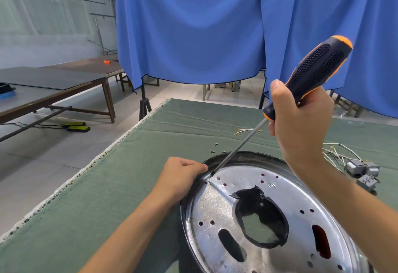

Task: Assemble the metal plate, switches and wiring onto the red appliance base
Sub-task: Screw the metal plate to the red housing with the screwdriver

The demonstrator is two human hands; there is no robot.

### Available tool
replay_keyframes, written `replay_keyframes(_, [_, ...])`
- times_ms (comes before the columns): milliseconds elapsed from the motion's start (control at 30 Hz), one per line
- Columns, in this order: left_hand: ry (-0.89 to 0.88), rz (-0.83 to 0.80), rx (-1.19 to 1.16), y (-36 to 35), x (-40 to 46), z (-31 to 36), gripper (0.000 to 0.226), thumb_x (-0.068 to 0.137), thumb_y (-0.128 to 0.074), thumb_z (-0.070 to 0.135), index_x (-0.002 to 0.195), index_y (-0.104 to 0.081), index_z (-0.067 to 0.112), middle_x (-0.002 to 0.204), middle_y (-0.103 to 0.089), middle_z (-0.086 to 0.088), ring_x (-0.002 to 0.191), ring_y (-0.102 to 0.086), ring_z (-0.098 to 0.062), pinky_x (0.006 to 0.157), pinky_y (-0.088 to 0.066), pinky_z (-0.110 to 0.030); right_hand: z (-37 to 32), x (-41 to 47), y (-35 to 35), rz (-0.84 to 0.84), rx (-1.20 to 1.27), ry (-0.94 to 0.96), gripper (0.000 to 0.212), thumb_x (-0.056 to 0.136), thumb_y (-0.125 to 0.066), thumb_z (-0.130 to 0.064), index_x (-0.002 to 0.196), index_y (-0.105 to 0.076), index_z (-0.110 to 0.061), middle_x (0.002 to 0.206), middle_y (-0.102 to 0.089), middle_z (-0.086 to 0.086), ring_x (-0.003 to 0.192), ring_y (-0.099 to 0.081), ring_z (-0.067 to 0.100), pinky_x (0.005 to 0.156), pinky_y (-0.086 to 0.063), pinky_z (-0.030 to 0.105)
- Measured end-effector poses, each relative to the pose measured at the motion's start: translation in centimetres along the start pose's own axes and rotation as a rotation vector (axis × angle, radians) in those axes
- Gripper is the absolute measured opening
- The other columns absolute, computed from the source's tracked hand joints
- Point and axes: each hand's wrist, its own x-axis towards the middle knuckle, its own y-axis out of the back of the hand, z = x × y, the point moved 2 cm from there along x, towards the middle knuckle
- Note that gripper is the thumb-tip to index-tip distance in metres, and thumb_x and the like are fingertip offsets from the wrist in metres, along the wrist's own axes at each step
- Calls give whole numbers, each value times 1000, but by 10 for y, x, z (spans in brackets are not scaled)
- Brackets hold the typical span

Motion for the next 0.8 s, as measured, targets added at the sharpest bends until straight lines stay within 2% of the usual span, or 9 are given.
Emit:
replay_keyframes(267, [1,14,4,-1,3,1,28,84,-67,17,77,-68,-11,66,-56,-11,61,-50,-18,62,-40,-26,-2,1,2,4,-10,12,27,80,-57,-19,63,-39,-9,53,-47,12,39,-50,10,38,-37,18])
replay_keyframes(400, [4,9,-3,-2,1,0,28,84,-67,16,69,-69,-7,64,-55,-10,58,-49,-17,61,-39,-26,-3,0,2,12,8,26,30,81,-57,-16,65,-37,-2,59,-44,29,39,-48,11,38,-37,17])
replay_keyframes(467, [-3,10,-3,-1,0,-2,30,84,-67,17,69,-67,-9,64,-53,-10,60,-47,-17,62,-38,-27,-4,0,0,5,11,28,30,80,-57,-15,66,-37,2,61,-45,32,40,-48,13,39,-37,17])
replay_keyframes(633, [-19,17,7,-1,0,-1,28,83,-67,17,67,-68,-6,62,-56,-11,57,-49,-17,62,-40,-27,-4,-1,-2,0,5,11,30,81,-58,-15,67,-37,2,63,-44,32,40,-50,10,39,-37,16])
replay_keyframes(800, [-24,19,10,-1,1,-3,29,83,-67,18,77,-68,-10,66,-56,-12,62,-50,-18,64,-40,-28,1,-3,-5,-21,-19,5,33,78,-58,-19,67,-38,5,57,-45,27,41,-51,13,38,-36,20])
